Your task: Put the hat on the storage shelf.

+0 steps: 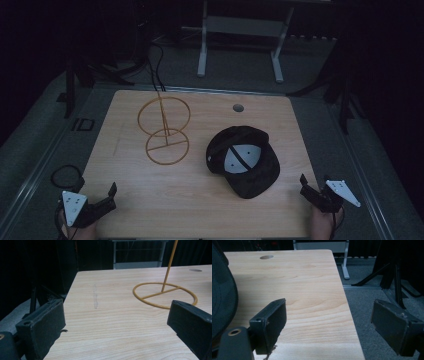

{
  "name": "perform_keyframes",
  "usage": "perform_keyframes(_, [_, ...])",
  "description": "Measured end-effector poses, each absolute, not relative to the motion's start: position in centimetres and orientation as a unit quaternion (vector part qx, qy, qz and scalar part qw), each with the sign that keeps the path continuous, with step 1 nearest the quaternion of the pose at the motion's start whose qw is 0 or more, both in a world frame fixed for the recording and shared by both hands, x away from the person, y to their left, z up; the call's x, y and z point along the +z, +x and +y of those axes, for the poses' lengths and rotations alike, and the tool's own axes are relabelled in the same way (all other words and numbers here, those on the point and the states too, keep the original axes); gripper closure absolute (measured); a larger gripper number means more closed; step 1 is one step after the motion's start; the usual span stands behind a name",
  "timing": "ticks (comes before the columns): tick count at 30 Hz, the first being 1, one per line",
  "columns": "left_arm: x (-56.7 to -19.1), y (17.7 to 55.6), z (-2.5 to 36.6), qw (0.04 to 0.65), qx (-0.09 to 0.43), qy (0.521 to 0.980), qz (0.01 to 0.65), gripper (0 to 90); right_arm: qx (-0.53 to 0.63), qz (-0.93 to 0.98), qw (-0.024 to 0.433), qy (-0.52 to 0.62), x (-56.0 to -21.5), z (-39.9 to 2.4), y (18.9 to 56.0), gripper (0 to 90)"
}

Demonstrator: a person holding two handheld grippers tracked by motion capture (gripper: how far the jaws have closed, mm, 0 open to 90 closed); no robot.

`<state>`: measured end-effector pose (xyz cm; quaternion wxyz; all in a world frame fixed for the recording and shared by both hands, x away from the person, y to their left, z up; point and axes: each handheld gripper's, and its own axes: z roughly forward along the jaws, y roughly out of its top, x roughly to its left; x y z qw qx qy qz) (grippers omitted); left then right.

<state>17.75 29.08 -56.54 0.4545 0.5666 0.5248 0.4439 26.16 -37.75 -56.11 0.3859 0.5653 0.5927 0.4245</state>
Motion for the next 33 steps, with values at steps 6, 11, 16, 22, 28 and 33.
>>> perform_keyframes(6, [-56.5,17.7,29.1,0.454,0.442,0.566,0.527,1.9,0.412,0.605,0.391,0.559,-56.1,-37.5,26.3,13.6])
perform_keyframes(11, [-56.6,17.8,29.1,0.455,0.438,0.567,0.528,1.9,0.415,0.601,0.392,0.559,-56.1,-37.6,26.2,13.6])
perform_keyframes(16, [-56.5,17.7,29.2,0.456,0.437,0.567,0.528,1.9,0.412,0.621,0.394,0.538,-55.8,-37.1,26.1,13.6])
perform_keyframes(22, [-56.5,17.7,29.3,0.457,0.432,0.565,0.534,1.9,0.429,0.651,0.378,0.499,-53.8,-35.5,26.7,13.9])
perform_keyframes(28, [-56.5,17.7,29.4,0.458,0.43,0.564,0.537,1.9,0.468,0.678,0.355,0.441,-50.6,-33.3,27.8,13.0])
perform_keyframes(33, [-56.4,17.6,29.3,0.456,0.433,0.566,0.534,1.9,0.478,0.689,0.339,0.426,-48.3,-32.5,29.5,13.4])
